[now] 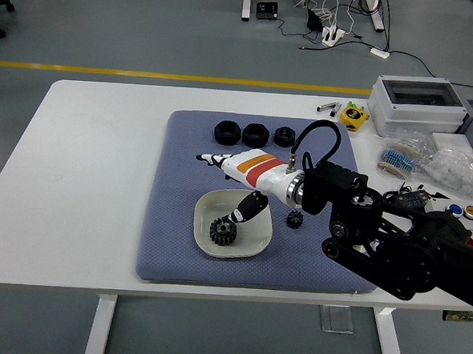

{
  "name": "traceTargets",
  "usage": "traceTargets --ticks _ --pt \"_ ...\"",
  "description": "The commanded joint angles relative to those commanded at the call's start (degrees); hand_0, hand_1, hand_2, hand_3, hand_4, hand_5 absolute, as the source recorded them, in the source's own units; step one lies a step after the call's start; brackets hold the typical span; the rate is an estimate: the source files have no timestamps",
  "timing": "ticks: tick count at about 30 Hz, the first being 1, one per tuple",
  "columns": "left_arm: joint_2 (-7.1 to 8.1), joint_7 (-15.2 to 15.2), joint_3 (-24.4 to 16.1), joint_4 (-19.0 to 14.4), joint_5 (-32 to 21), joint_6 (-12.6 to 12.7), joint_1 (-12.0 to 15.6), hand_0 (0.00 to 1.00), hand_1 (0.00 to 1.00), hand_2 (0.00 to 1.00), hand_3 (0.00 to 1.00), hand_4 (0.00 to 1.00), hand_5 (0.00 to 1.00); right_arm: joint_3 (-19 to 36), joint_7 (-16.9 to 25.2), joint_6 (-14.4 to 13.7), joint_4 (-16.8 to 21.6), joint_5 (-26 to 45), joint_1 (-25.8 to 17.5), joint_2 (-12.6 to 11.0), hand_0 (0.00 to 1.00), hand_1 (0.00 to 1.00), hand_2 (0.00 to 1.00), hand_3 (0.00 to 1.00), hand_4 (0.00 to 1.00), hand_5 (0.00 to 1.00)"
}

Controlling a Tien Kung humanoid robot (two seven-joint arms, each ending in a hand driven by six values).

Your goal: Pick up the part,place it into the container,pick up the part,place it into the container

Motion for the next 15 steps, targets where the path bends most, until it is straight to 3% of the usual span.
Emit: traceTargets --ticks 1,2,7,8,9,13,14,15 --pt "0.02 0.01 -0.07 0.00 0.12 -0.02 0.04 0.711 0.617 0.646 0.564 0.619 0.690 0.36 0.03 0.21 0.52 -0.04 0.07 -0.76 0.551 0.662 0.905 0.998 0.985 0.251" --pt "0.03 0.03 -0.20 0.00 0.30 -0.03 0.09 0.711 0.616 0.644 0.562 0.620 0.692 0.58 0.11 0.49 1.17 -0.09 0.14 -1.72 0.554 0.659 0.813 0.925 0.961 0.239" --pt "0.05 0.12 -0.58 0.00 0.99 -0.10 0.34 0.711 0.616 0.644 0.562 0.620 0.692 1.91 0.33 1.94 3.50 -1.12 -0.87 -5.45 0.554 0.659 0.813 0.925 0.961 0.239" --pt "0.04 0.14 -0.69 0.00 1.22 -0.12 0.42 0.711 0.616 0.645 0.562 0.619 0.689 2.22 0.38 2.25 3.76 -1.31 -1.30 -6.34 0.560 0.664 0.777 0.863 0.946 0.222" --pt "0.03 0.15 -0.76 0.00 1.39 -0.14 0.46 0.711 0.616 0.645 0.562 0.619 0.689 2.29 0.47 2.43 3.83 -1.45 -1.54 -7.01 0.560 0.664 0.777 0.863 0.946 0.222" --pt "0.05 0.14 -0.84 0.00 1.60 -0.18 0.53 0.711 0.616 0.645 0.562 0.619 0.689 1.47 0.99 3.12 2.52 -1.99 -1.99 -8.69 0.560 0.664 0.777 0.863 0.946 0.222" --pt "0.04 0.13 -0.87 0.00 1.61 -0.18 0.53 0.711 0.616 0.645 0.563 0.617 0.686 1.26 1.07 3.23 1.82 -2.18 -2.13 -8.91 0.629 0.670 0.766 0.815 0.920 0.198" --pt "0.03 0.13 -0.87 0.00 1.65 -0.19 0.52 0.711 0.616 0.645 0.563 0.617 0.686 1.10 1.11 3.29 1.01 -2.34 -2.28 -9.07 0.629 0.670 0.766 0.815 0.920 0.198"
